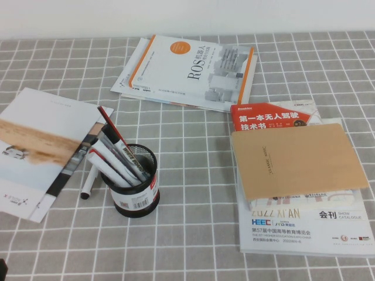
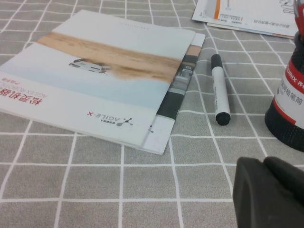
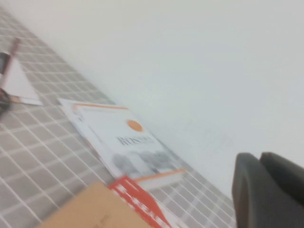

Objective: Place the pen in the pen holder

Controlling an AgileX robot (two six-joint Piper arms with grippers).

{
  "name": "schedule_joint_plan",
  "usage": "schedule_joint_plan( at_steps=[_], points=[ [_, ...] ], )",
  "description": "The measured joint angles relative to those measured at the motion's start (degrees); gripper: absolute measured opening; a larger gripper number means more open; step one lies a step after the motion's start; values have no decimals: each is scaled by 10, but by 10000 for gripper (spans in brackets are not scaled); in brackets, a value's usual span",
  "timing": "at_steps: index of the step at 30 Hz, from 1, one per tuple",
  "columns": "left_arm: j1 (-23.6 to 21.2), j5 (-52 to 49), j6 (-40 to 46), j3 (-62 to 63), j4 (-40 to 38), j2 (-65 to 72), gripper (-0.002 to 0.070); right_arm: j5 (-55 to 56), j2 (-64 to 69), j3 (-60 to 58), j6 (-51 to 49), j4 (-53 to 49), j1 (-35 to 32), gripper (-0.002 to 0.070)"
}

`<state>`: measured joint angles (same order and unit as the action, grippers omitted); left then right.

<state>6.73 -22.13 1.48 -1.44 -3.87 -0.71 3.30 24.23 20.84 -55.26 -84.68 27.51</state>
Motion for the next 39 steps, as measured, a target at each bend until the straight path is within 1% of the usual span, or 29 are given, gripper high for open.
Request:
schedule_joint_plan(
  at_steps=[4, 6, 11, 13, 14, 15, 17, 18, 20, 21, 22, 25, 31, 34, 39],
  points=[
    [0, 0, 0, 0, 0, 0, -3, 19, -44, -42, -23, -3, -62, -12],
    [0, 0, 0, 0, 0, 0, -3, 19, -53, -58, -44, -4, -80, -13],
    [0, 0, 0, 0, 0, 0, -2, 10, -63, -66, -58, -2, -94, -13],
    [0, 0, 0, 0, 0, 0, -2, 5, -63, -72, -43, 28, -94, -13],
    [0, 0, 0, 0, 0, 0, -3, -3, -64, -75, -10, 68, -94, -12],
    [0, 0, 0, 0, 0, 0, -3, -16, -63, -78, 46, 130, -94, -12],
    [0, 0, 0, 0, 0, 0, -3, -55, -64, -82, 193, 280, -94, -12],
    [0, 0, 0, 0, 0, 0, -3, -84, -64, -82, 284, 372, -94, -12],
    [0, 0, 0, 0, 0, 0, -2, -138, -67, -87, 426, 510, -95, -12],
    [0, 0, 0, 0, 0, 0, -3, -173, -70, -92, 483, 595, -101, -12],
    [0, 0, 0, 0, 0, 0, -3, -195, -75, -100, 522, 647, -107, -12],
    [0, 0, 0, 0, 0, 0, -2, -211, -92, -140, 574, 716, -138, -12],
    [0, 0, 0, 0, 0, 0, -3, -198, -158, -195, 626, 747, -220, -12],
    [0, 0, 0, 0, 0, 0, -3, -198, -193, -202, 667, 771, -249, -12],
    [0, 0, 0, 0, 0, 0, -3, -197, -240, -221, 726, 859, -275, -13]
  ],
)
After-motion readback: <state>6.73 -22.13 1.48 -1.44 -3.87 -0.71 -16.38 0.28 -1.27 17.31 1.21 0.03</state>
